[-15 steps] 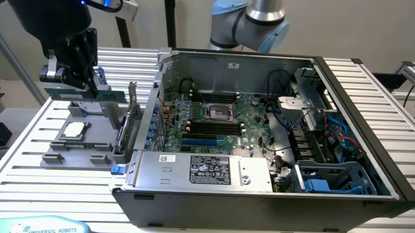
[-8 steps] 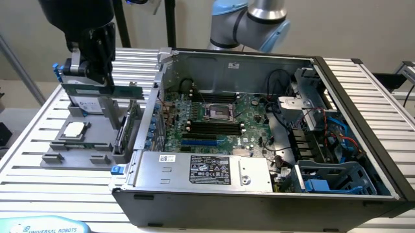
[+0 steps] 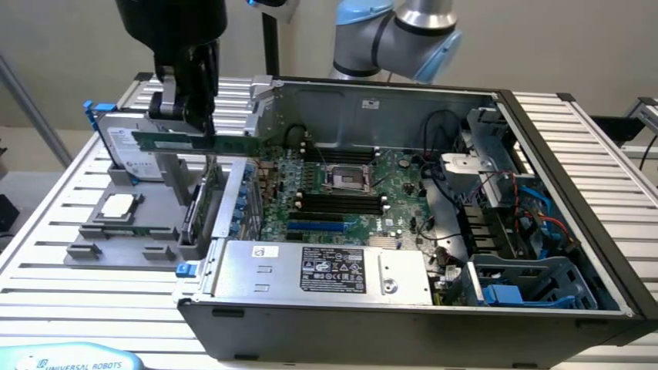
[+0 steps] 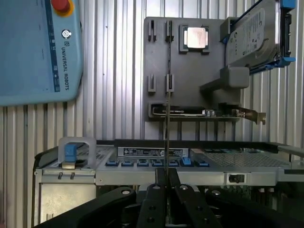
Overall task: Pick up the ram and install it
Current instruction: 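Pick up the ram and move it above insertion slot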
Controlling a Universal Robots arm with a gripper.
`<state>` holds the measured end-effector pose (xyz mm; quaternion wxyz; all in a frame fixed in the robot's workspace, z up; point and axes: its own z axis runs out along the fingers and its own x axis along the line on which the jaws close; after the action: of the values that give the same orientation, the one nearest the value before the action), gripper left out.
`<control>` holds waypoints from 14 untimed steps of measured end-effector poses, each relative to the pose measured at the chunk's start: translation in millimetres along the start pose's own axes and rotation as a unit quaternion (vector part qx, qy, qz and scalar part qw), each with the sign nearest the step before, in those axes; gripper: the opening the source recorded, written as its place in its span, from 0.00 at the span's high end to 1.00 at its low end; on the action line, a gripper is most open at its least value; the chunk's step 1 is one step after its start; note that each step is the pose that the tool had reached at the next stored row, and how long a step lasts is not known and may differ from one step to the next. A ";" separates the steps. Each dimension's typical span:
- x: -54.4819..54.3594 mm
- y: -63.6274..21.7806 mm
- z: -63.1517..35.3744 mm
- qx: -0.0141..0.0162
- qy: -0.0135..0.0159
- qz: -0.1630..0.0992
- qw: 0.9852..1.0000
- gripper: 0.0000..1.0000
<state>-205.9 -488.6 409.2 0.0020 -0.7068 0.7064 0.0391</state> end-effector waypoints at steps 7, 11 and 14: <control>-2.7 -31.9 -1.5 0.000 0.000 0.000 1.000 0.86; -5.4 -50.1 -2.3 0.000 0.000 0.000 1.000 0.86; -7.7 -63.5 -2.9 -0.001 0.000 0.000 1.000 0.86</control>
<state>-142.3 -480.9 409.2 0.0017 -0.7068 0.7063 0.0395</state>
